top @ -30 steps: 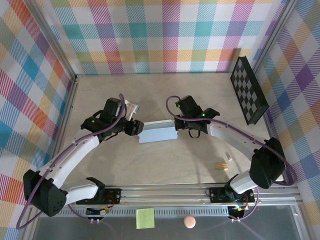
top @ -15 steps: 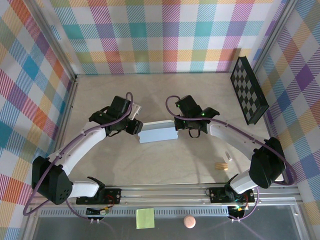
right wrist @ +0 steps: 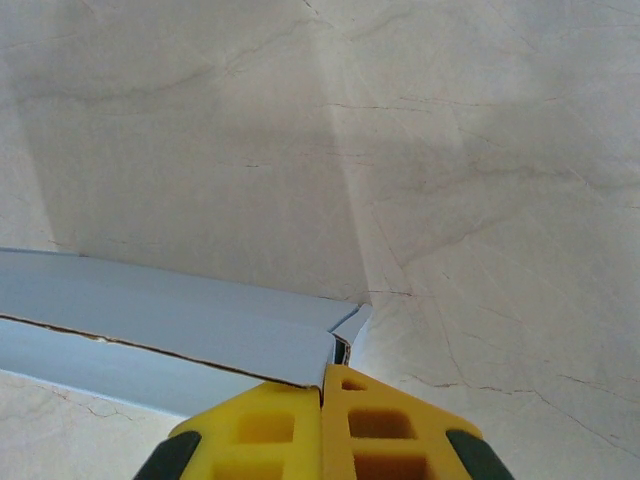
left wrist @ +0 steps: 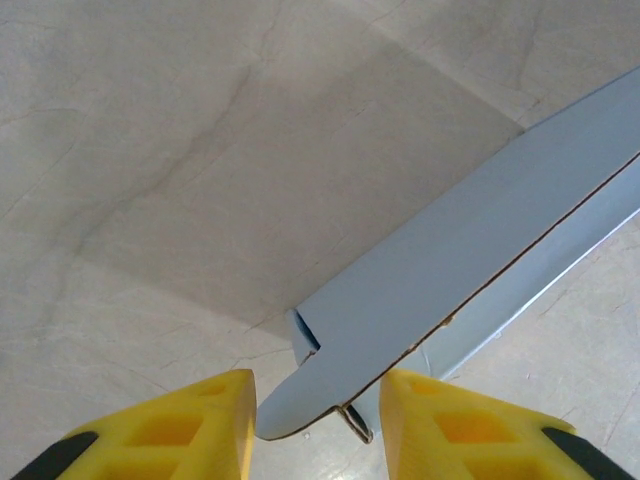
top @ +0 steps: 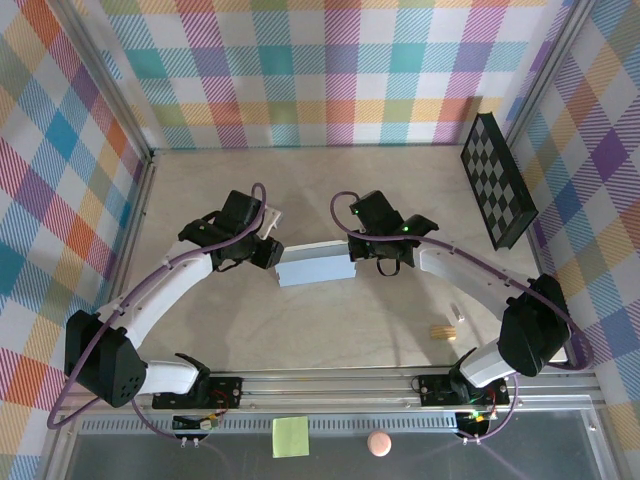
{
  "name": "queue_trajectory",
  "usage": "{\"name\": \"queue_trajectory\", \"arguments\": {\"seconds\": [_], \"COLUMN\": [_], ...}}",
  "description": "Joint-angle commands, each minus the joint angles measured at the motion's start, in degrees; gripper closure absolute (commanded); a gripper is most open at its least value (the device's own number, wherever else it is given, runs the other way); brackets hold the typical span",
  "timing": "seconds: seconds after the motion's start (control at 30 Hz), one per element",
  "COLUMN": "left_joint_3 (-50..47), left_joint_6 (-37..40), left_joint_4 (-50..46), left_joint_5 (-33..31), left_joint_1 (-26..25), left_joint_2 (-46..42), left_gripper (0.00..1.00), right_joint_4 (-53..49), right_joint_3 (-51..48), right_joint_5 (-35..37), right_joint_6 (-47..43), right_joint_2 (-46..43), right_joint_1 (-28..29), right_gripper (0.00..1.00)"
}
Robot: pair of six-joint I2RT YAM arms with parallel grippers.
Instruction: Fold the paper box
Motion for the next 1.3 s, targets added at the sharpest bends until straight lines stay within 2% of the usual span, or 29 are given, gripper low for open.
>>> {"name": "queue_trajectory", "arguments": {"seconds": [0.0, 0.17, 0.5, 0.7, 0.83, 0.93, 1.27], "left_joint_3": [1.55, 2.17, 3.95, 4.59, 5.0, 4.96, 4.58], "left_joint_6": [-0.95, -1.28, -7.2, -13.67, -17.2, -18.81, -20.48], "left_joint_4": [-2.33, -2.91, -2.71, -2.82, -2.51, -1.9, -1.27], "left_joint_5": [-0.25, 0.08, 4.56, 4.43, 4.1, 3.88, 3.31], "left_joint_1": [0.55, 0.55, 0.73, 0.75, 0.66, 0.38, -0.05], "left_joint_2": [0.74, 1.84, 2.97, 3.32, 3.0, 2.46, 2.78], "left_gripper": [0.62, 0.66, 0.87, 0.88, 0.81, 0.8, 0.9], "right_joint_4": [-1.57, -1.73, -1.57, -1.67, -1.57, -1.64, -1.88], "right_joint_3": [1.69, 1.78, 1.78, 1.86, 1.86, 1.95, 2.12], "right_joint_5": [0.62, 0.71, 0.68, 0.69, 0.77, 0.87, 1.03], "right_joint_6": [0.81, 0.8, 1.1, 1.27, 1.31, 1.35, 1.51], "right_joint_2": [0.79, 0.79, 1.03, 1.32, 1.41, 1.58, 1.91], "right_joint_1": [0.53, 0.53, 0.7, 1.06, 1.25, 1.24, 1.59], "right_gripper": [1.0, 1.0, 1.0, 1.0, 1.0, 1.0, 1.0]}}
